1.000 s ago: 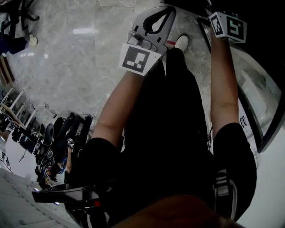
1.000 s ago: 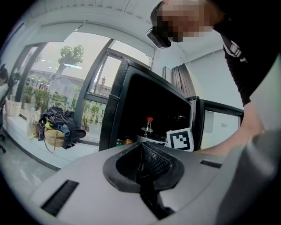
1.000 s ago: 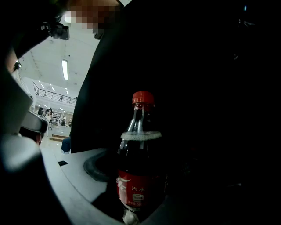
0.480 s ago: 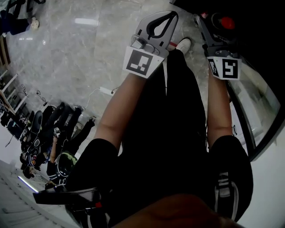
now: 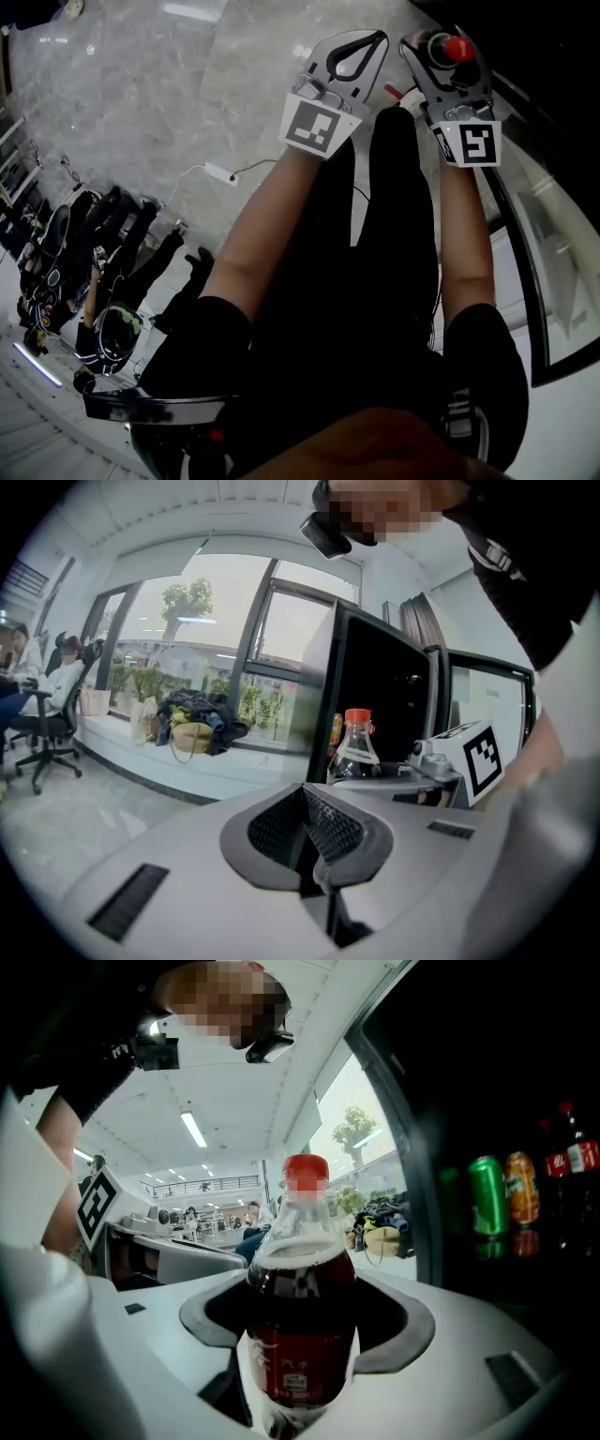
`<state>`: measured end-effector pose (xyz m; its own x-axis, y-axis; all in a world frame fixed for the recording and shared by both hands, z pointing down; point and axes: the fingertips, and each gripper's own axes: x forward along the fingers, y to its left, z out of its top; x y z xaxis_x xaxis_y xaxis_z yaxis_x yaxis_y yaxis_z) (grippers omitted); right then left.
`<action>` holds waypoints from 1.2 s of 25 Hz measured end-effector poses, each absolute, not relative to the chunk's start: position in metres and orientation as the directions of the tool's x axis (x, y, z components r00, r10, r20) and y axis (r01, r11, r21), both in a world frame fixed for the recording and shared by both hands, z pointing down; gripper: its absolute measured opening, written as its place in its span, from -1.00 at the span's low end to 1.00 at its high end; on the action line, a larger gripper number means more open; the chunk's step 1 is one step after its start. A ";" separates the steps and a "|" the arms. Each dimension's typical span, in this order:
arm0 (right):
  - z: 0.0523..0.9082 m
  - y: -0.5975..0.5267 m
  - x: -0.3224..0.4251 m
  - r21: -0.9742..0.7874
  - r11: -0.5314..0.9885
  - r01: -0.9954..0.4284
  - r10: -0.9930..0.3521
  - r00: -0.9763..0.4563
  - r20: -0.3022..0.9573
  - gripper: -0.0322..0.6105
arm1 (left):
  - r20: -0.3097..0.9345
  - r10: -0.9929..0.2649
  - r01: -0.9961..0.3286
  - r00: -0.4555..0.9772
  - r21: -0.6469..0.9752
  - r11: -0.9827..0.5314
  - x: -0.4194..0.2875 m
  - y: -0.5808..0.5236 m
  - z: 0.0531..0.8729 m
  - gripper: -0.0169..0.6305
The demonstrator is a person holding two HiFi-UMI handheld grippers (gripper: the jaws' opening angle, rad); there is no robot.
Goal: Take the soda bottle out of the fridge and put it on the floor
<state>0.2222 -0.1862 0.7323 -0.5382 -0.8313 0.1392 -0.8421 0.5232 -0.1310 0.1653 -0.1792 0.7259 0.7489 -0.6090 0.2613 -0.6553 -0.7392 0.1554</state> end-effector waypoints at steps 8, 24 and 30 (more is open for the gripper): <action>0.902 -0.174 0.139 -0.172 0.530 -0.831 -0.790 -0.557 0.257 0.09 | 0.356 -0.639 -0.721 0.682 0.184 -0.668 0.061 -0.152 0.875 -0.93; 1.177 -0.212 0.072 -0.187 0.658 -0.729 -0.611 -0.663 0.432 0.09 | 0.476 -0.623 -0.772 0.621 0.233 -0.591 0.022 -0.177 1.106 -0.93; 1.244 -0.223 0.049 -0.161 0.711 -0.684 -0.548 -0.683 0.482 0.09 | 0.487 -0.615 -0.768 0.620 0.216 -0.603 0.013 -0.199 1.142 -0.93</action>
